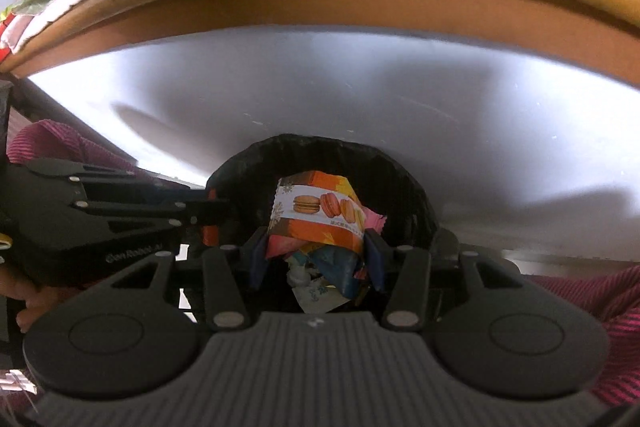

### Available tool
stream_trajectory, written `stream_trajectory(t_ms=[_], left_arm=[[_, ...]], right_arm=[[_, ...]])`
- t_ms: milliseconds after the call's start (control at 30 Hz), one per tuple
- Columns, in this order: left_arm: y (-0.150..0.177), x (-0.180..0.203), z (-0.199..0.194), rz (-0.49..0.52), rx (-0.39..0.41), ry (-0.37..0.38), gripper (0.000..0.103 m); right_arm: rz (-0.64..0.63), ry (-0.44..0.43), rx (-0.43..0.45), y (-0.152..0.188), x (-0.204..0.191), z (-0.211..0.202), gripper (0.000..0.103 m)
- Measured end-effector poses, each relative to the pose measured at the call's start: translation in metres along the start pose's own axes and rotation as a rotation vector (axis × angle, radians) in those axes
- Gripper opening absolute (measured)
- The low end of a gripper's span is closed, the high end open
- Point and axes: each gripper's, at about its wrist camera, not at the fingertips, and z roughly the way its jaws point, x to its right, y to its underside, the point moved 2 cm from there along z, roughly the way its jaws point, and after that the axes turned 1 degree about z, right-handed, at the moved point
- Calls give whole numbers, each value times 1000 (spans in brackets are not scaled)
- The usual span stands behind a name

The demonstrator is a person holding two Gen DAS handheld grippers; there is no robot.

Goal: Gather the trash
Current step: 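Open the right tool to drop the macaron bag into the bin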

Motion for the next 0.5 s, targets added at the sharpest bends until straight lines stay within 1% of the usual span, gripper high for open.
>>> stream_trajectory(t_ms=[67, 200, 333, 500], left_arm=[[-1, -2, 10, -17, -39, -4, 10], [10, -8, 19, -47, -86, -9, 10], [13, -8, 22, -45, -105, -16, 10], [13, -9, 23, -55, -121, -19, 10]], right_arm=[[16, -1, -13, 0, 3, 3, 54], [41, 4, -47, 4, 8, 14, 54], [64, -3, -66, 7, 12, 21, 54], [81, -4, -68, 7, 14, 23, 54]])
